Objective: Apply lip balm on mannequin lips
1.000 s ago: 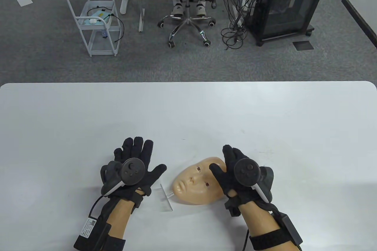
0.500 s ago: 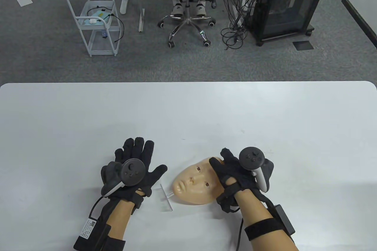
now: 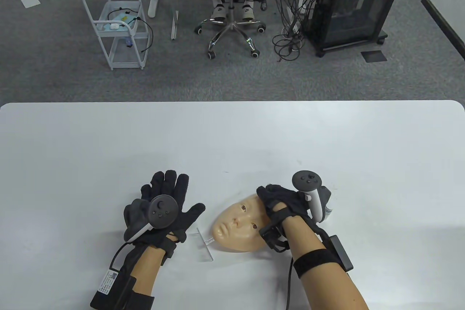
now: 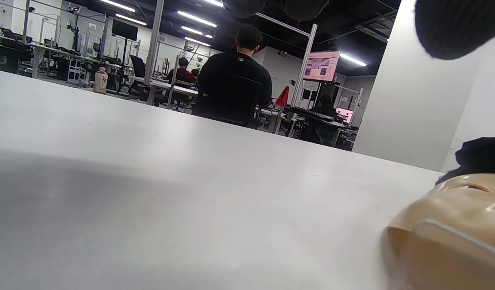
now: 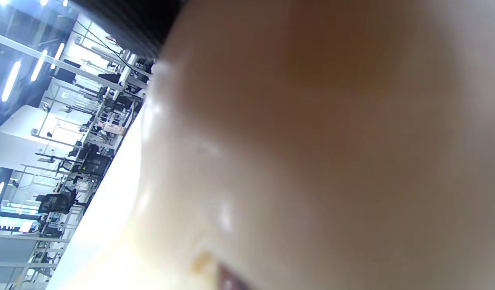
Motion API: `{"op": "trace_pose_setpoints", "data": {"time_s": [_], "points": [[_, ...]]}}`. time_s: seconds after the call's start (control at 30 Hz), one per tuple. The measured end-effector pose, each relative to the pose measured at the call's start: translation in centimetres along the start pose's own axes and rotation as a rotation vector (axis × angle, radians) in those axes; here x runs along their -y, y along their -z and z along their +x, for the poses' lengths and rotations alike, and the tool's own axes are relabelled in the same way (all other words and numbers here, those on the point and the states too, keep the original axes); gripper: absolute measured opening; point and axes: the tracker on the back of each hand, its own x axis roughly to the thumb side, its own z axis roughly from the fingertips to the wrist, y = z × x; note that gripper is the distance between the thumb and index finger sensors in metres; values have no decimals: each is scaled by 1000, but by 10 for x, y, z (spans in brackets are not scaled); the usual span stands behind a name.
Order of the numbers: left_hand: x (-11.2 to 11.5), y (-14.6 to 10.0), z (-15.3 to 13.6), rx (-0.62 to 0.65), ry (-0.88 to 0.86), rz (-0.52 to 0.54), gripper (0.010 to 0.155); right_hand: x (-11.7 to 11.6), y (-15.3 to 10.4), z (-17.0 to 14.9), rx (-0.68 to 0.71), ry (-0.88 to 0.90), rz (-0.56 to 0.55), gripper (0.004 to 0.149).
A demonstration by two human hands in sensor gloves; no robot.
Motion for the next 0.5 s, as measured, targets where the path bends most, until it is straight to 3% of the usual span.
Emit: {"op": "trace_pose_setpoints", "data": {"time_s": [0.23,0.5], "points": [[-1,0,-2,8,-30,-19,89,5,19,21,34,114,79,52],[-6,-2,-4,7,-44,-9,88,-7,41,83,136,-234,240,48]]}}
